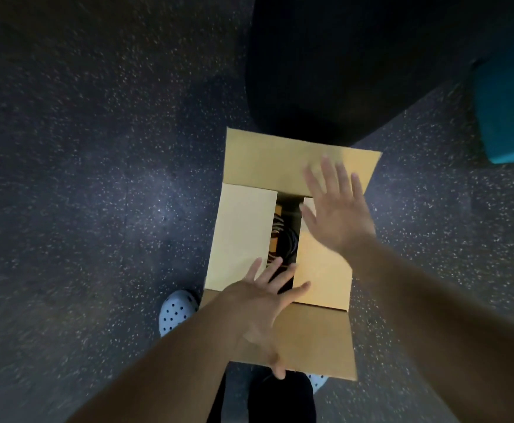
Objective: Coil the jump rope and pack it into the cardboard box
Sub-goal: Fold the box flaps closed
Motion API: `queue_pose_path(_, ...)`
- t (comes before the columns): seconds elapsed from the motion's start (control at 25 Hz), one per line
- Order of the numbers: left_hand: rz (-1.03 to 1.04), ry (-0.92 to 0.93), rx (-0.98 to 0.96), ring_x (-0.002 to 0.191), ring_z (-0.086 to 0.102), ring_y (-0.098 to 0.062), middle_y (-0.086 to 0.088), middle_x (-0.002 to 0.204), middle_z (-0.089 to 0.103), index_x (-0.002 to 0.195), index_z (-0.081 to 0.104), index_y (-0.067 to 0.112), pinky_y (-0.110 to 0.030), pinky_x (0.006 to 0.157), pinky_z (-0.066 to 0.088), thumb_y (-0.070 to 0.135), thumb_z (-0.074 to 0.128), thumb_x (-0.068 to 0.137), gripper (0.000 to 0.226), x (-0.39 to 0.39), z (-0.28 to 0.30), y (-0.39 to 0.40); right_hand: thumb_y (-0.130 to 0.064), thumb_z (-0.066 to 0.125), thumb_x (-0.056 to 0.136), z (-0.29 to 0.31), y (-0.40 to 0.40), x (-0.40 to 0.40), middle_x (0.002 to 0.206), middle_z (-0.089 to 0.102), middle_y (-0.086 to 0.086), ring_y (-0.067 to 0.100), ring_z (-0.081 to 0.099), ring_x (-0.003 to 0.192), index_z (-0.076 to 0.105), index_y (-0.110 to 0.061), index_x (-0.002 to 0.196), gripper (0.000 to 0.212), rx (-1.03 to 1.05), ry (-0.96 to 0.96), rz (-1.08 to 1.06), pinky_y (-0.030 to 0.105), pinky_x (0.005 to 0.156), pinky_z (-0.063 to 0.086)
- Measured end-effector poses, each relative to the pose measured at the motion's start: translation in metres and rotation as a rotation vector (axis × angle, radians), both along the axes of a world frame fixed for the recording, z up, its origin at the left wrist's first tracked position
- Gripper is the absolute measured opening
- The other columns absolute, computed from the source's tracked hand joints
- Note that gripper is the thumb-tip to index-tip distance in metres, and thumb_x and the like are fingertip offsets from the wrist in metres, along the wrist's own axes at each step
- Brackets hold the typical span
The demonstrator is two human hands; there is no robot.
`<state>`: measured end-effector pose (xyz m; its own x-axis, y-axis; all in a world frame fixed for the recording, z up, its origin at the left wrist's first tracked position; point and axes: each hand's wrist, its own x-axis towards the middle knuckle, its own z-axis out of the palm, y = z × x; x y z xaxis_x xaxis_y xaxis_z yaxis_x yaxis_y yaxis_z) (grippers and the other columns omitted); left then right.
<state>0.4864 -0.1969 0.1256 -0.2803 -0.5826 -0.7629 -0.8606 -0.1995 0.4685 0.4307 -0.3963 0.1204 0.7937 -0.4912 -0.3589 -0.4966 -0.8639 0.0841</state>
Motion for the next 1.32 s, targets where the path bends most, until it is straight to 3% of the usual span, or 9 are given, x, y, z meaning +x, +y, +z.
queue_pose_path(0.16,-0.230,-0.105,-0.211,0.154,-0.020,-0.033,-0.009,0.169,-0.018,0.159,-0.017,0.031,-0.054,0.115,-0.020,0.042,0.079,0.078,0.125,-0.010,-0.006,0.011,-0.052,0.041,0.099,0.003,-0.029,0.039,0.171,0.006,0.019,0.045,0.010,0.156,-0.007,-0.018,0.162,0.086,-0.058,0.024,-0.035,0.059,0.125,0.015)
queue_pose_path(0.24,-0.231,-0.105,-0.231,0.155,-0.017,-0.032,-0.010,0.170,-0.013,0.160,-0.014,0.028,-0.057,0.120,-0.015,0.051,0.072,0.083,0.117,0.001,-0.002,0.009,-0.055,0.043,0.098,0.004,-0.034,0.044,0.167,0.023,0.018,0.043,0.013,0.156,-0.005,-0.018,0.162,0.088,-0.047,0.056,-0.021,0.060,0.124,0.015)
queue_pose_path(0.36,-0.291,-0.089,-0.106,0.153,-0.024,-0.033,-0.010,0.169,-0.018,0.159,-0.018,0.028,-0.062,0.120,-0.012,0.076,0.075,0.062,0.142,0.011,0.003,0.009,-0.055,0.044,0.097,0.011,-0.027,0.041,0.158,0.036,0.020,0.041,0.026,0.152,0.005,-0.016,0.163,0.085,-0.002,0.043,-0.031,0.059,0.124,0.017)
queue_pose_path(0.56,-0.388,-0.186,-0.048,0.151,-0.023,-0.038,-0.013,0.166,-0.024,0.158,-0.021,0.023,-0.067,0.118,-0.007,0.062,0.081,0.067,0.143,-0.024,-0.002,0.034,-0.053,0.047,0.096,0.017,-0.014,0.028,0.150,0.042,0.022,0.042,0.038,0.143,0.012,-0.014,0.162,0.084,0.025,-0.002,-0.023,0.056,0.123,0.024)
queue_pose_path(0.68,-0.407,-0.241,-0.156,0.154,-0.013,-0.038,-0.016,0.169,-0.011,0.160,-0.013,0.019,-0.063,0.120,-0.007,0.031,0.075,0.084,0.118,-0.030,-0.006,0.036,-0.053,0.043,0.097,0.020,-0.003,0.019,0.140,0.050,0.021,0.043,0.048,0.131,0.023,-0.012,0.158,0.077,-0.004,-0.035,-0.031,0.057,0.118,0.031)
queue_pose_path(0.88,-0.311,-0.295,-0.575,0.152,0.017,-0.036,-0.015,0.163,0.031,0.156,0.025,0.010,-0.060,0.122,0.002,0.042,0.064,0.086,0.086,0.008,0.007,0.033,-0.046,0.028,0.104,0.028,0.044,-0.026,0.127,0.058,0.015,0.037,0.054,0.111,0.045,-0.015,0.140,0.050,0.098,-0.072,-0.002,0.054,0.097,0.041)
queue_pose_path(0.96,-0.194,-0.454,-0.662,0.151,0.015,-0.040,-0.017,0.165,0.028,0.156,0.021,0.007,-0.061,0.120,0.002,0.038,0.059,0.092,0.081,0.024,0.007,0.024,-0.043,0.024,0.103,0.021,0.063,-0.047,0.134,0.055,0.011,0.035,0.053,0.116,0.046,-0.020,0.141,0.050,0.194,-0.021,-0.004,0.052,0.097,0.041)
queue_pose_path(1.08,-0.010,-0.599,-0.553,0.154,-0.005,-0.043,-0.014,0.171,-0.003,0.161,0.006,0.010,-0.068,0.118,0.006,0.045,0.047,0.100,0.081,0.040,-0.006,-0.001,-0.044,0.019,0.105,0.000,0.076,-0.063,0.155,0.040,0.008,0.032,0.041,0.139,0.034,-0.025,0.152,0.054,0.323,0.058,-0.032,0.053,0.111,0.035)
queue_pose_path(1.32,0.150,-0.546,-0.365,0.154,0.009,-0.039,-0.005,0.170,0.008,0.159,0.021,0.028,-0.065,0.115,0.027,0.024,0.062,0.098,0.074,0.038,-0.062,-0.020,-0.043,0.031,0.107,-0.057,0.073,-0.062,0.173,0.000,0.012,0.038,0.014,0.156,0.004,-0.025,0.163,0.065,0.242,0.135,0.037,0.058,0.123,0.013)
